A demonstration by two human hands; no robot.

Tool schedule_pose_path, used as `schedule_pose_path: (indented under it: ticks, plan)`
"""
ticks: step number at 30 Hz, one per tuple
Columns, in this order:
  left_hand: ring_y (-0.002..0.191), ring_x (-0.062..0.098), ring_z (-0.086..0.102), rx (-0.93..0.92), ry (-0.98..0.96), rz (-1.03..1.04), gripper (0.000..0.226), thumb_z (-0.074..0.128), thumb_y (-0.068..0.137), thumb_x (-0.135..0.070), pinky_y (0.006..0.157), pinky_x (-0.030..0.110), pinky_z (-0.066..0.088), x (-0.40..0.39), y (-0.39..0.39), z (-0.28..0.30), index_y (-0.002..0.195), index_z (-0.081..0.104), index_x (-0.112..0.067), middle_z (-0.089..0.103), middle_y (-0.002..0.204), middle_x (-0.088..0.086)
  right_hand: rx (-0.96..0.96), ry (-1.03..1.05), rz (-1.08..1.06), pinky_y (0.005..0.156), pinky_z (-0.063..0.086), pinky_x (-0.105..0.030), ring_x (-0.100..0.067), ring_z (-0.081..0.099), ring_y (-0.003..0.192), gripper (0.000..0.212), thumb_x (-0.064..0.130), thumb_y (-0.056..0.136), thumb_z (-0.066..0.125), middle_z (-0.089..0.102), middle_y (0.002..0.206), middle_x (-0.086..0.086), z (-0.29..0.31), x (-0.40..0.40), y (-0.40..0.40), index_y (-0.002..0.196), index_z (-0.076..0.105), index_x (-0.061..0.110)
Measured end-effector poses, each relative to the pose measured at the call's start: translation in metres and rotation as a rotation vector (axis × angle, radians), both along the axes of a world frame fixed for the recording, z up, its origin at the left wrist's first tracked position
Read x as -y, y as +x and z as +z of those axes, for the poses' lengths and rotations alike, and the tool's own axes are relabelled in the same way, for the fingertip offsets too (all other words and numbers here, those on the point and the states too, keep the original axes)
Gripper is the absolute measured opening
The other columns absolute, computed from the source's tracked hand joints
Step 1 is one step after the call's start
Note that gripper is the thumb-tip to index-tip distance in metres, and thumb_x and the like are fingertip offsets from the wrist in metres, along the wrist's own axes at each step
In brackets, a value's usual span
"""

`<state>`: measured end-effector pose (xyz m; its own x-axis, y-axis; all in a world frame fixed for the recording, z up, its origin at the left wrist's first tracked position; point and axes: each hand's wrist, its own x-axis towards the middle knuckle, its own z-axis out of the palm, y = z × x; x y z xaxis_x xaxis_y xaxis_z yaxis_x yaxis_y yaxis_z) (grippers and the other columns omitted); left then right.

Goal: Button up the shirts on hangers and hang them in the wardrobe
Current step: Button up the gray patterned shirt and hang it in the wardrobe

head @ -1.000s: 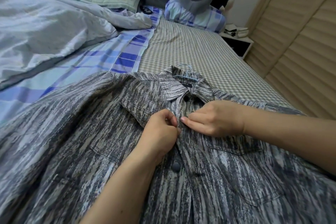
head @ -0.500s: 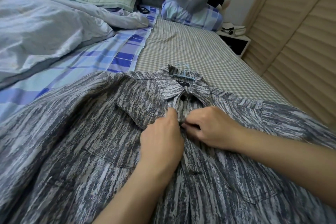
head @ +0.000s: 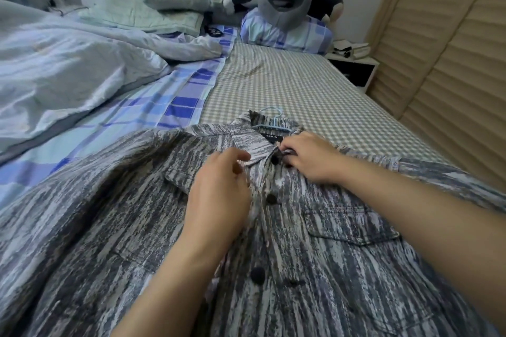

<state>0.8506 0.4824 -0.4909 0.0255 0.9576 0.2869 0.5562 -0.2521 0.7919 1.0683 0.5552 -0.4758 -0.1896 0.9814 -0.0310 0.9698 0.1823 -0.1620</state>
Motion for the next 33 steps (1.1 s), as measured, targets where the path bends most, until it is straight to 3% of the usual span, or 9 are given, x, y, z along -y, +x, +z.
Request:
schedule_pose_path:
  ticks: [5,8,10,13,19,23,27,30,33]
  plan:
    - [0.137,0.032,0.039,-0.731,0.033,-0.252,0.065,0.067,0.091,-0.033,0.113,0.050,0.038,-0.081,0.029,0.022,0.150,0.039,-0.029,0.045,0.148,0.006,0.021,0.153,-0.064,0.088,0.052,-0.046,-0.019,0.050,0.100,0.035,0.012,0.096,0.057,0.049,0.100,0.008,0.007,-0.009,0.014,0.099,0.046,0.044]
    - [0.110,0.024,0.060,-1.014,0.268,-0.300,0.034,0.059,0.098,-0.032,0.094,0.042,0.052,-0.120,0.032,0.022,0.131,0.058,-0.025,0.063,0.123,0.002,0.003,0.283,0.077,0.090,0.051,-0.042,-0.014,0.048,0.099,0.038,0.002,0.094,0.051,0.049,0.099,0.013,0.009,0.004,0.011,0.109,0.049,0.037]
    - [0.085,0.023,0.062,-1.031,0.289,-0.236,0.016,0.057,0.100,-0.032,0.070,0.037,0.049,-0.139,0.024,0.030,0.111,0.066,-0.023,0.067,0.100,0.001,0.034,0.368,0.226,0.103,0.047,-0.041,-0.016,0.048,0.115,0.037,0.005,0.097,0.050,0.057,0.119,0.007,-0.002,0.014,0.009,0.124,0.059,0.028]
    - [0.090,0.031,0.064,-0.919,0.265,-0.187,0.012,0.057,0.097,-0.029,0.066,0.037,0.044,-0.151,0.021,0.039,0.104,0.067,-0.027,0.069,0.100,0.003,0.158,0.229,0.172,0.120,0.029,-0.044,-0.022,0.026,0.146,0.051,0.022,0.101,0.047,0.032,0.157,-0.001,-0.017,0.020,0.002,0.148,0.042,0.041]
    - [0.091,0.027,0.062,-0.734,0.373,-0.258,0.011,0.051,0.098,-0.024,0.065,0.036,0.042,-0.112,0.026,0.010,0.100,0.060,-0.019,0.063,0.100,0.001,0.444,0.252,0.181,0.124,0.007,-0.058,-0.037,0.023,0.146,0.058,0.026,0.098,0.042,0.023,0.160,-0.011,-0.029,0.027,-0.016,0.152,0.027,0.041]
    - [0.111,0.026,0.059,-0.707,0.036,-0.321,0.029,0.051,0.101,-0.036,0.093,0.045,0.053,-0.103,0.009,0.001,0.126,0.060,-0.024,0.060,0.126,0.003,0.350,0.096,0.047,0.124,0.009,-0.059,-0.033,0.014,0.149,0.077,0.006,0.097,0.042,0.016,0.161,-0.003,-0.023,0.031,-0.017,0.155,0.017,0.051]
    - [0.150,0.031,0.021,-1.003,-0.209,-0.575,0.062,0.033,0.104,-0.058,0.123,0.053,0.022,-0.087,-0.003,-0.006,0.161,0.017,-0.040,0.019,0.164,-0.001,-0.094,-0.224,-0.064,0.117,0.035,-0.054,-0.025,0.036,0.137,0.063,0.004,0.094,0.050,0.031,0.156,0.004,-0.002,0.019,-0.023,0.142,0.052,0.044]
    - [0.157,0.030,-0.003,-1.013,-0.217,-0.588,0.058,0.019,0.104,-0.061,0.125,0.060,0.006,-0.076,-0.009,-0.015,0.158,0.000,-0.052,-0.003,0.170,-0.004,-0.394,-0.041,-0.288,0.060,0.058,-0.031,-0.019,0.062,0.081,0.041,0.019,0.102,0.052,0.047,0.149,-0.007,0.006,0.001,0.005,0.143,0.054,0.023]
    - [0.156,0.026,-0.012,-1.014,-0.159,-0.537,0.057,0.011,0.103,-0.059,0.125,0.054,-0.003,-0.065,-0.007,-0.031,0.156,-0.006,-0.053,-0.011,0.171,-0.002,-0.222,-0.032,-0.662,0.101,0.052,-0.047,-0.036,0.055,0.127,0.052,0.033,0.108,0.042,0.038,0.157,-0.019,-0.005,-0.015,0.041,0.153,0.035,0.010]
